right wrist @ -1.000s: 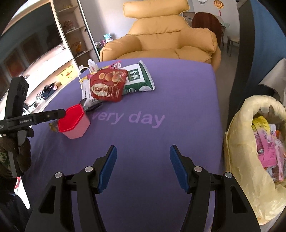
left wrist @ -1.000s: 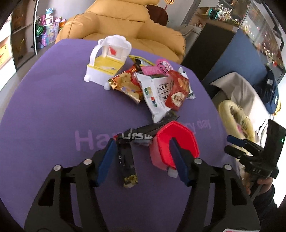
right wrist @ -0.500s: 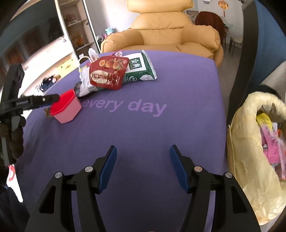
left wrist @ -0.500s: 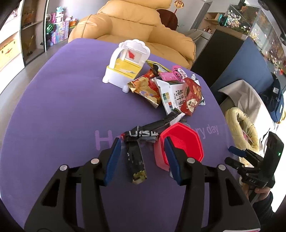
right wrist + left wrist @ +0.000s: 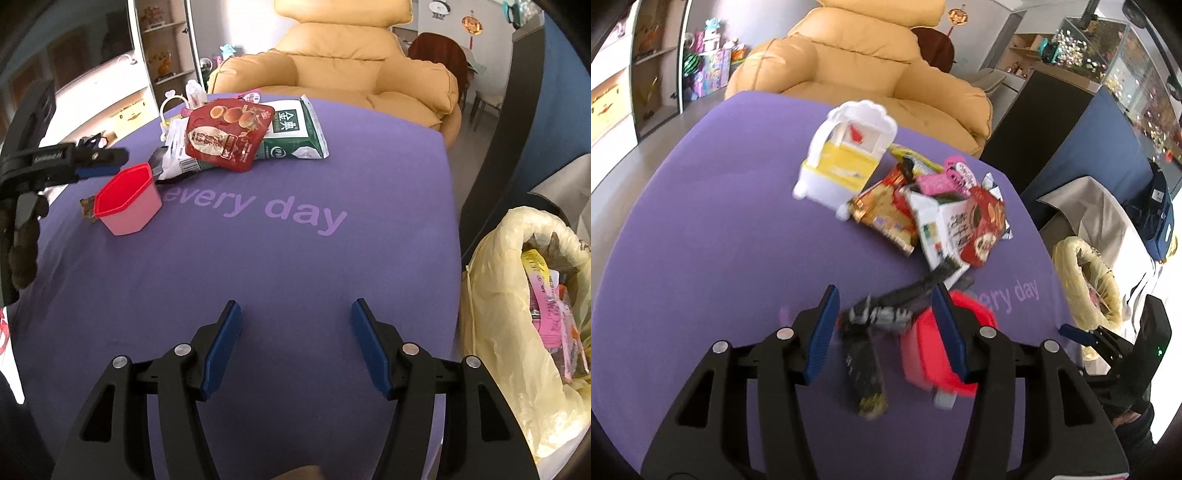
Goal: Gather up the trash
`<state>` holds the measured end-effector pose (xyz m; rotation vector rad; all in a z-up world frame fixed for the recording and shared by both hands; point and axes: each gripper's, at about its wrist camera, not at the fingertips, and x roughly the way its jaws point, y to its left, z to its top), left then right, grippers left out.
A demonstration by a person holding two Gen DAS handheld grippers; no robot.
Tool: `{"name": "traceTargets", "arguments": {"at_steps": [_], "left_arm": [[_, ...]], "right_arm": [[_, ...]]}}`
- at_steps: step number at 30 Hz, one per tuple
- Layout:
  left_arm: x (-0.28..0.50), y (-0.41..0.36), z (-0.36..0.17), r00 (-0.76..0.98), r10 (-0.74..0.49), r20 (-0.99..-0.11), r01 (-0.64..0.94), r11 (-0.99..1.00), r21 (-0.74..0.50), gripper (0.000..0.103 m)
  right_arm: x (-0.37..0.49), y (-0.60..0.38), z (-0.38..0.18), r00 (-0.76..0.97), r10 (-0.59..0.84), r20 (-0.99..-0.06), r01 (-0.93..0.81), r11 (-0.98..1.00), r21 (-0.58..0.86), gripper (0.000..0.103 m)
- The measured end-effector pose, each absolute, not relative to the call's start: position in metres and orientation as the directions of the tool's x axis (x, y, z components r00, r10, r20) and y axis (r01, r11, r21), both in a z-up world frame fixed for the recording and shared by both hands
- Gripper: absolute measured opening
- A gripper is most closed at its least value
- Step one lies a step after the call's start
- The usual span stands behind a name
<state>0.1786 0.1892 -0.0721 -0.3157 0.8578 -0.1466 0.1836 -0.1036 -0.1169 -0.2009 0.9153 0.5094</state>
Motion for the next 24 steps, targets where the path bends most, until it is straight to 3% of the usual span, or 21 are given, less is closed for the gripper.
{"name": "traceTargets", "arguments": {"at_steps": [4, 7, 11, 13, 15, 16, 19, 24], "left_arm": [[0.199, 0.168, -0.056, 0.653, -0.336, -0.678, 0.142, 0.935, -0.326, 0.050], [0.214, 0.139, -0.043, 0.652, -0.359, -0.668, 0.258, 0.933, -0.250, 0.050], [0.245, 0.097, -0.045, 0.622, -0.266, -0.737, 0.315, 0.946, -0.075, 0.050], [0.259, 0.089, -0.052, 0.596, -0.230, -0.769, 0.297, 0.953, -0.055, 0.050], [0.268, 0.086, -0.056, 0.569, -0.263, -0.779, 0.297, 0.949, -0.103, 0.034], [0.268, 0.086, -0.057, 0.562, -0.271, -0.782, 0.294, 0.949, -0.118, 0.019], [0.260, 0.091, -0.050, 0.566, -0.349, -0.747, 0.301, 0.931, -0.207, 0.009], [0.233, 0.128, -0.026, 0.619, -0.406, -0.672, 0.265, 0.914, -0.308, 0.004]], "right_arm": [[0.182, -0.104, -0.117, 0.508, 0.341, -0.791, -0.512, 0.858, 0.041, 0.059], [0.180, -0.105, -0.118, 0.518, 0.347, -0.782, -0.511, 0.859, 0.042, 0.059], [0.179, -0.105, -0.118, 0.525, 0.342, -0.779, -0.505, 0.862, 0.039, 0.059], [0.177, -0.105, -0.117, 0.530, 0.334, -0.780, -0.499, 0.866, 0.032, 0.059], [0.176, -0.103, -0.117, 0.532, 0.328, -0.781, -0.496, 0.868, 0.027, 0.059], [0.176, -0.102, -0.116, 0.531, 0.327, -0.782, -0.498, 0.867, 0.025, 0.059], [0.176, -0.097, -0.113, 0.521, 0.340, -0.783, -0.514, 0.858, 0.031, 0.059], [0.185, -0.083, -0.100, 0.507, 0.408, -0.760, -0.529, 0.843, 0.099, 0.059]]}}
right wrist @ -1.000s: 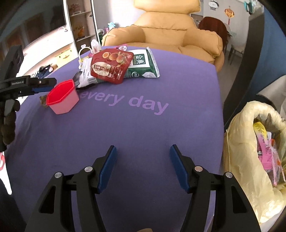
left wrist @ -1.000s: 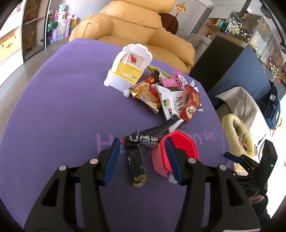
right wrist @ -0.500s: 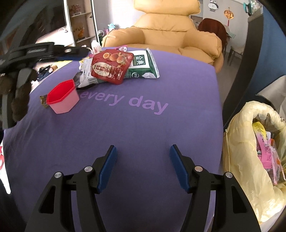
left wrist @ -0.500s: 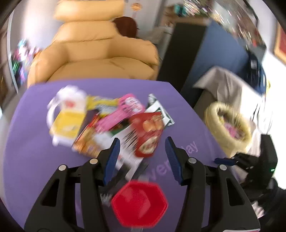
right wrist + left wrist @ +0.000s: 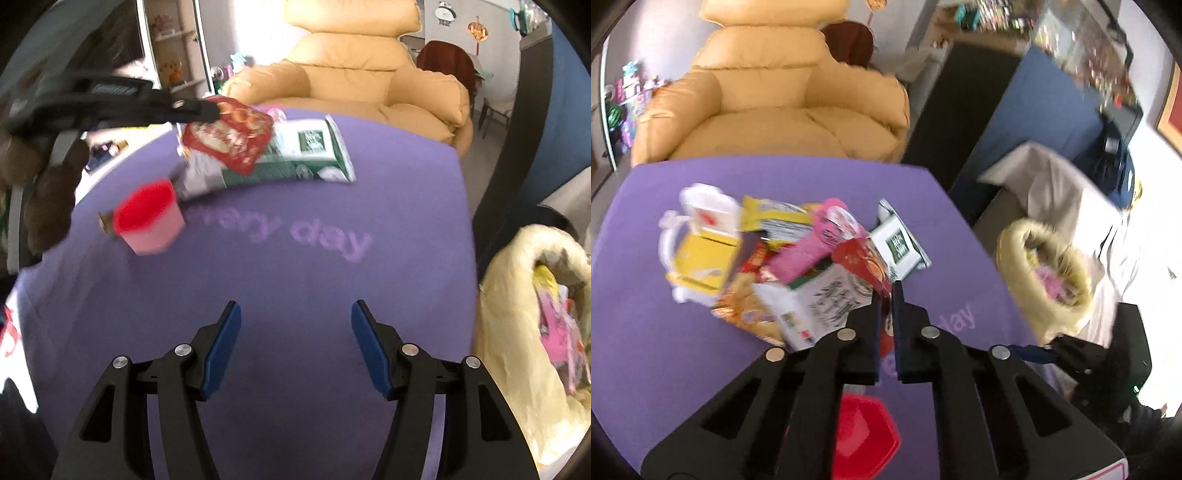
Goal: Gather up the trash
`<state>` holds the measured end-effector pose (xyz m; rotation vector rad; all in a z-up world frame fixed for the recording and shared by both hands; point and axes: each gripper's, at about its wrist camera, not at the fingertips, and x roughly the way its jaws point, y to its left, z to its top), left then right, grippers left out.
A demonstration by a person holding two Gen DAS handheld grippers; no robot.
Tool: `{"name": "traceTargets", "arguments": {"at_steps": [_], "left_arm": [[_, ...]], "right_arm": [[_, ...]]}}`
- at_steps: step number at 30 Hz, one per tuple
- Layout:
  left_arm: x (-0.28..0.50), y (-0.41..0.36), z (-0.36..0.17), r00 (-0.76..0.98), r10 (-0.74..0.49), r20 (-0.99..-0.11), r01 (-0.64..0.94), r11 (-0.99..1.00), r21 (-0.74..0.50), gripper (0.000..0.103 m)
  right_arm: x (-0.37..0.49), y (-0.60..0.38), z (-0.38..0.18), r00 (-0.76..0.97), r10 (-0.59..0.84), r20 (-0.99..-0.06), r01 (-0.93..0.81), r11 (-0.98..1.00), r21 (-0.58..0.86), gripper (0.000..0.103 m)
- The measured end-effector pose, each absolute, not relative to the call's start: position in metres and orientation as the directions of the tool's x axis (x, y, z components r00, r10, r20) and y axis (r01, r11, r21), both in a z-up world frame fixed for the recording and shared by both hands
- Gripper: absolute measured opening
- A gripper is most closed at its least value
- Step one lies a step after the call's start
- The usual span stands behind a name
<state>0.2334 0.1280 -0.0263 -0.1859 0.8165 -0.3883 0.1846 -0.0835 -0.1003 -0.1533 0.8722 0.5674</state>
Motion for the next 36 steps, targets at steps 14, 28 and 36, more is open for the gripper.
{"name": "traceTargets", "arguments": {"at_steps": [14, 28, 36], "left_arm": [[0.199, 0.205, -0.042, 0.680, -0.327, -0.656, 0.109, 0.930, -0.350, 0.002], [0.207, 0.246, -0.068, 0.682, -0.339, -0.648, 0.016, 0.893, -0.450, 0.023], [0.214, 0.247, -0.075, 0.681, -0.304, -0.666, -0.021, 0.901, -0.433, 0.005]], "right_arm": [[0.280, -0.004, -0.059, 0.581, 0.421, -0.697, -0.354, 0.901, 0.250, 0.059], [0.326, 0.018, -0.081, 0.586, 0.233, -0.776, -0.464, 0.881, -0.086, 0.059], [0.290, -0.032, -0.058, 0.626, 0.266, -0.733, -0.446, 0.893, -0.056, 0.059]]}}
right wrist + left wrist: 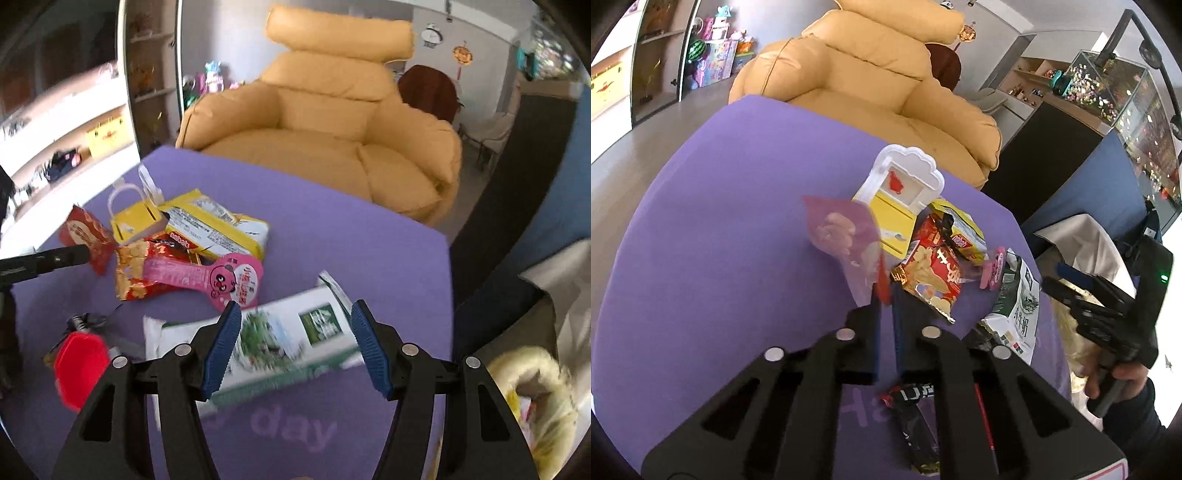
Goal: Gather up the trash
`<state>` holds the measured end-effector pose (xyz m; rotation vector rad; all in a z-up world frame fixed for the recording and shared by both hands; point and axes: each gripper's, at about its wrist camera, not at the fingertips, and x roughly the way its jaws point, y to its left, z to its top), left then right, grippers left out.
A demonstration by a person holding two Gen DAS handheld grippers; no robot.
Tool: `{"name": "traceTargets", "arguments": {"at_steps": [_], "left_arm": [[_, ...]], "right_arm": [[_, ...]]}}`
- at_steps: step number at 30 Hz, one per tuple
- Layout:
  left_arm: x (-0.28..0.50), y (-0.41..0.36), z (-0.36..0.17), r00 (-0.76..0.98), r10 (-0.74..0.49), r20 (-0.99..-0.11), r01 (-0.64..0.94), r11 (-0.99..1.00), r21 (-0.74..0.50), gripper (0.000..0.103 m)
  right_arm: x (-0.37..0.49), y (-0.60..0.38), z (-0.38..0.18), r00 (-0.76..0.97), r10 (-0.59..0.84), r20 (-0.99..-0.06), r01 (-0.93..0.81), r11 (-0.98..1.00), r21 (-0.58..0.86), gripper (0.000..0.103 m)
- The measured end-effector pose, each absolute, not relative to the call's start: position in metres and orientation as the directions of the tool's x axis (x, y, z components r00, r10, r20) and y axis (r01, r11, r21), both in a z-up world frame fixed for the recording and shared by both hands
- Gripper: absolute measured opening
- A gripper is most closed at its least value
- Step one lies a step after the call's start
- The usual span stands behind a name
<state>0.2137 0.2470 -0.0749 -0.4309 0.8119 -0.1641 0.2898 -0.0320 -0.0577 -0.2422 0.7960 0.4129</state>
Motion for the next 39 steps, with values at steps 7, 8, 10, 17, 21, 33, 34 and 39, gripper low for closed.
{"name": "traceTargets", "arguments": {"at_steps": [7, 8, 10, 17, 21, 33, 34, 39], "left_arm": [[0.207, 0.246, -0.065, 0.690, -0.319, -0.650, 0.004, 0.899, -0.437, 0.001], [0.206, 0.245, -0.062, 0.693, -0.318, -0.647, 0.006, 0.900, -0.435, 0.001], [0.202, 0.245, -0.056, 0.701, -0.316, -0.640, 0.017, 0.904, -0.428, 0.001], [0.185, 0.261, -0.050, 0.708, -0.306, -0.636, 0.011, 0.906, -0.423, 0.001], [0.177, 0.273, -0.052, 0.715, -0.299, -0.632, -0.010, 0.900, -0.437, 0.001], [0.175, 0.258, -0.034, 0.731, -0.340, -0.592, 0.049, 0.892, -0.450, 0.001], [0.175, 0.257, -0.032, 0.731, -0.344, -0.589, 0.058, 0.891, -0.449, 0.001], [0.174, 0.235, -0.013, 0.736, -0.380, -0.560, 0.121, 0.888, -0.443, 0.001]], "right_arm": [[0.261, -0.034, -0.054, 0.538, 0.389, -0.748, -0.510, 0.857, 0.080, 0.059], [0.257, -0.026, -0.054, 0.518, 0.413, -0.749, -0.536, 0.839, 0.092, 0.059], [0.247, -0.009, -0.057, 0.462, 0.466, -0.755, -0.603, 0.789, 0.118, 0.059], [0.242, 0.056, -0.066, 0.323, 0.538, -0.778, -0.737, 0.659, 0.150, 0.055], [0.261, 0.079, -0.079, 0.250, 0.546, -0.800, -0.712, 0.663, 0.230, 0.048], [0.262, 0.069, -0.050, 0.303, 0.590, -0.748, -0.693, 0.675, 0.251, 0.008], [0.263, 0.063, -0.043, 0.323, 0.596, -0.736, -0.686, 0.683, 0.252, 0.008], [0.265, 0.030, -0.010, 0.412, 0.597, -0.688, -0.654, 0.720, 0.234, 0.008]]}}
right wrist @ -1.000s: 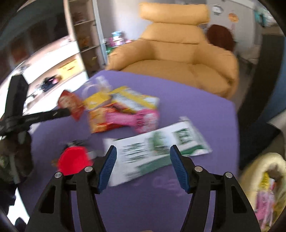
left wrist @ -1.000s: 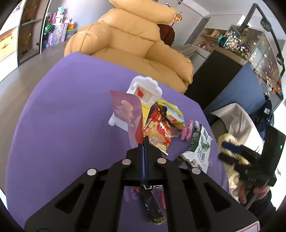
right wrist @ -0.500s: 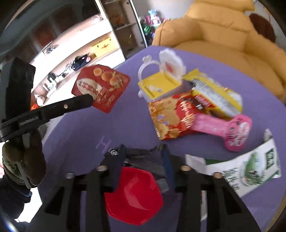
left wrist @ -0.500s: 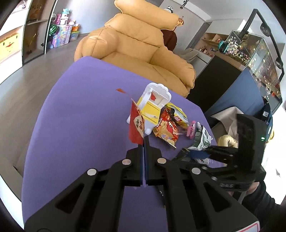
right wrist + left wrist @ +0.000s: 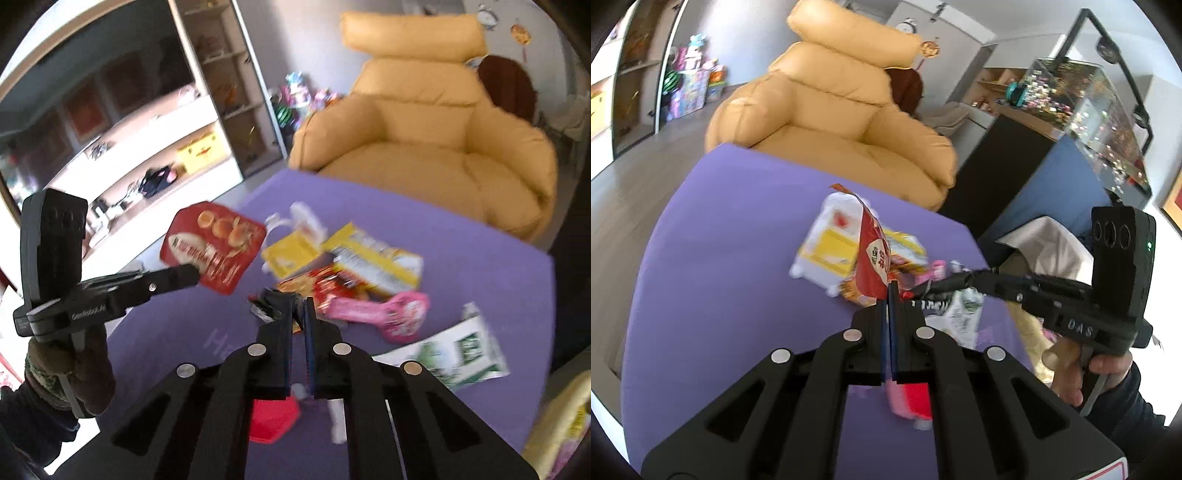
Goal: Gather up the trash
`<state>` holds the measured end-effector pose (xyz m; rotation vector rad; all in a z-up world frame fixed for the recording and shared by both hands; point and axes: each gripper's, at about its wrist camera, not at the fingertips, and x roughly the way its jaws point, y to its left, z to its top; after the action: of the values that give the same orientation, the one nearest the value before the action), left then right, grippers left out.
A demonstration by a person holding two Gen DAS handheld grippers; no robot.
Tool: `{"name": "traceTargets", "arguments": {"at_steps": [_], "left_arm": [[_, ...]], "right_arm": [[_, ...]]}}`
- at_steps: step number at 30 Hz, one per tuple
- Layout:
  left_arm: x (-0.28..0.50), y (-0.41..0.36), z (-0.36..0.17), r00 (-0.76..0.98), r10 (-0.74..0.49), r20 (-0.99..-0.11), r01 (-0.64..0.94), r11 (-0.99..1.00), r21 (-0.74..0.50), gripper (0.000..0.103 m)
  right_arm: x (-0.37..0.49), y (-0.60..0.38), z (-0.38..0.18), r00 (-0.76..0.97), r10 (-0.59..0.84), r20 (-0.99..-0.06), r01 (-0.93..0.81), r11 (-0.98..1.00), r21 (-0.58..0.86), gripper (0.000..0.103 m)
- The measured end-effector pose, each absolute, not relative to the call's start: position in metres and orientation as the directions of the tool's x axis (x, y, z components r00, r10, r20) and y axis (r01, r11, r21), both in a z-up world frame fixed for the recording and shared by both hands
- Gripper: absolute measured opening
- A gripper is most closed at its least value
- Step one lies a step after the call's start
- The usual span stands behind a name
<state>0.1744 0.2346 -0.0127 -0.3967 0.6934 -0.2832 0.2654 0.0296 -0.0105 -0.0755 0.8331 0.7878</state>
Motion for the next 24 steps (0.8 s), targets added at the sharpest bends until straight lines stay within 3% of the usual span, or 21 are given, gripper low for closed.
{"name": "traceTargets", "arguments": {"at_steps": [10, 19, 24], "left_arm": [[0.181, 0.177, 0.012, 0.713, -0.455, -0.534, 0.250, 0.876, -0.412, 0.001], [0.182, 0.187, 0.004, 0.718, -0.416, -0.558, 0.195, 0.890, -0.412, 0.001], [0.180, 0.206, -0.007, 0.721, -0.390, -0.573, 0.146, 0.894, -0.424, 0.001]], "right_arm": [[0.251, -0.043, 0.006, 0.526, 0.537, -0.660, -0.587, 0.790, 0.176, 0.008], [0.237, -0.026, -0.039, 0.347, 0.638, -0.688, -0.654, 0.690, 0.310, 0.009], [0.238, 0.019, -0.065, 0.411, 0.557, -0.722, -0.702, 0.698, 0.139, 0.009]]}}
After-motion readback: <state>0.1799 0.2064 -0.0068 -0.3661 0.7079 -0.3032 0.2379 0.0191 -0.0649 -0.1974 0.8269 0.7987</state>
